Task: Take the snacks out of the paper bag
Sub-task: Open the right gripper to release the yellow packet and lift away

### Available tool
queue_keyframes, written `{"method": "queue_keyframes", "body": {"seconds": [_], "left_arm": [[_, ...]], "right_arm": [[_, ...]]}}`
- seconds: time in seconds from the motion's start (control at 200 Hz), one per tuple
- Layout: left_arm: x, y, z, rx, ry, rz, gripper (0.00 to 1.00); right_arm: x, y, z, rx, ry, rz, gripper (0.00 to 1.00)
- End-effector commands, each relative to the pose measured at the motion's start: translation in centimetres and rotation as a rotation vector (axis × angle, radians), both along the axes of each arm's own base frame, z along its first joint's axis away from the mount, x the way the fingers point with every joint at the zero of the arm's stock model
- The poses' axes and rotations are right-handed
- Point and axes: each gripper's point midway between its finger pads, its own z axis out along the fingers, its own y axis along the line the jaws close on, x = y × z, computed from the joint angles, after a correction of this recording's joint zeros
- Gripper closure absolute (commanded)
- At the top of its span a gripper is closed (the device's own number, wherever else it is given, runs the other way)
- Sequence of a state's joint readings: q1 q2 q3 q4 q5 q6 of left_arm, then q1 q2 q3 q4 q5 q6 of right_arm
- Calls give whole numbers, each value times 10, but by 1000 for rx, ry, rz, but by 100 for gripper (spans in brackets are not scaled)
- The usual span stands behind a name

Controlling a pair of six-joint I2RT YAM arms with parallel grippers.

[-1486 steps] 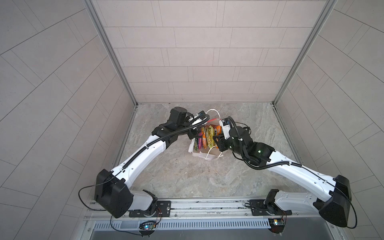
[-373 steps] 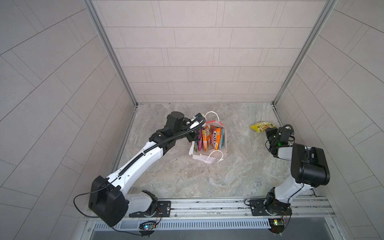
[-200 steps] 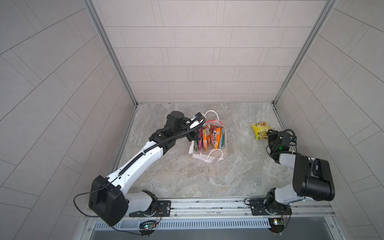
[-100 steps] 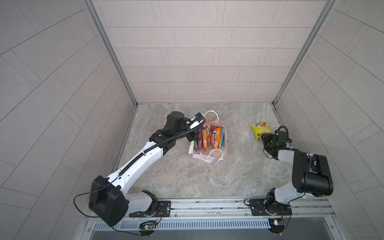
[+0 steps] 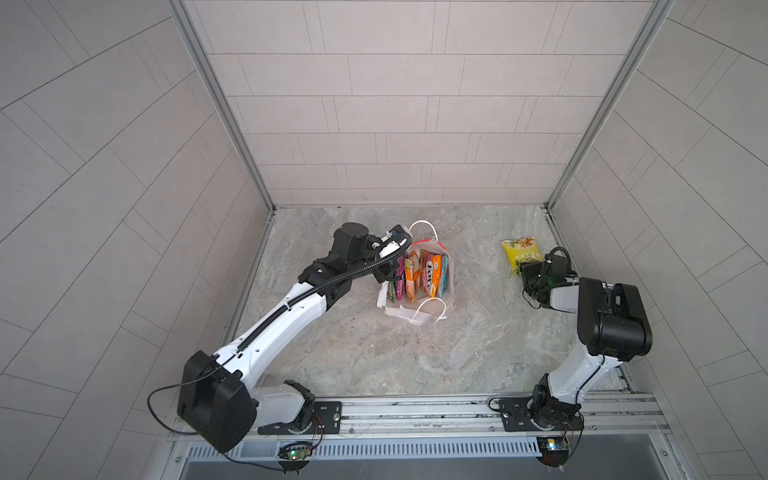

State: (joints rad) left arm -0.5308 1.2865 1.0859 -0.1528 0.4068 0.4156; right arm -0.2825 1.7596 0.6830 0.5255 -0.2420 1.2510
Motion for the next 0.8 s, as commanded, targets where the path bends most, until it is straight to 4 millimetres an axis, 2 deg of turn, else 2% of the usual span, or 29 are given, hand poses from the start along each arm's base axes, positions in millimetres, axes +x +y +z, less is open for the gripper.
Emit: {"method": "queue_keyframes", "body": {"seconds": [0.0,0.085,0.16,0.33,0.505,0.6,0.685,0.726,0.796], "left_arm": [[1,-3,3,-11,-14,-4,100],[1,-2,4,-11,-19,-1,100],[0,-1,4,-8,-20,-1,100],[-1,-1,6,-10,-22,-3,100],[-1,-1,4,-7,-16,-1,100],[-2,-1,6,-14,-19,-1,100],[-2,-1,5,-17,-20,-1,100],[-2,-1,5,-17,-19,0,100],[0,-1,2,-12,-15,6,100]], "right_arm": [[3,-7,-8,42,-8,-61,52],[9,-5,-5,61,-32,-58,52],[9,-5,5,68,-64,-67,50],[-1,-4,40,37,-78,-61,39],[-17,9,76,15,-93,-12,36],[-27,18,104,-28,-121,34,35],[-35,38,140,-120,-160,129,35],[-37,57,165,-209,-184,217,36],[-51,101,209,-434,-177,396,37]]}}
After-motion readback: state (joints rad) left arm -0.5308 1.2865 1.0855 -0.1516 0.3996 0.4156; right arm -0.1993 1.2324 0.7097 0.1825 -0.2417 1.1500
